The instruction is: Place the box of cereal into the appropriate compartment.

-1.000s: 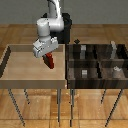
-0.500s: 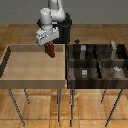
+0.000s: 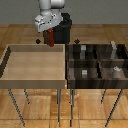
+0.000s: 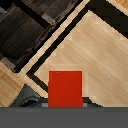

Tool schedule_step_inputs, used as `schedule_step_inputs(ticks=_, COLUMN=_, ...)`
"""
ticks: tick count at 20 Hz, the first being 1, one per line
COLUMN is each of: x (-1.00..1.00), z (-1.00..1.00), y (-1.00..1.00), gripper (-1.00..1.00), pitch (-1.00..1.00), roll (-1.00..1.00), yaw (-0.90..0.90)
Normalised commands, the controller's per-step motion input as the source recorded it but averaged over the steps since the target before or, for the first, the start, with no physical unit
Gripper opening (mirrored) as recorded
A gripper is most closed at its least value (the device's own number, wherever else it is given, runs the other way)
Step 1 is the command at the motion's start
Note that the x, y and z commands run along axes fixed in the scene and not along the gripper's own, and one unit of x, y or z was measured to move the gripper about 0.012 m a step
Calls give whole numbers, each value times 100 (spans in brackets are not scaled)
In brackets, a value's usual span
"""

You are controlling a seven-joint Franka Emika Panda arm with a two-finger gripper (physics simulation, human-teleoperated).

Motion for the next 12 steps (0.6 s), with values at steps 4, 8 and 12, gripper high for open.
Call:
schedule_step_inputs(ticks=4, x=0, z=75, y=8, gripper=-100, pitch=0, roll=0, yaw=0)
schedule_step_inputs(ticks=8, x=0, z=0, y=75, gripper=-100, pitch=0, roll=0, yaw=0)
schedule_step_inputs(ticks=12, x=0, z=0, y=100, gripper=-100, pitch=0, roll=0, yaw=0)
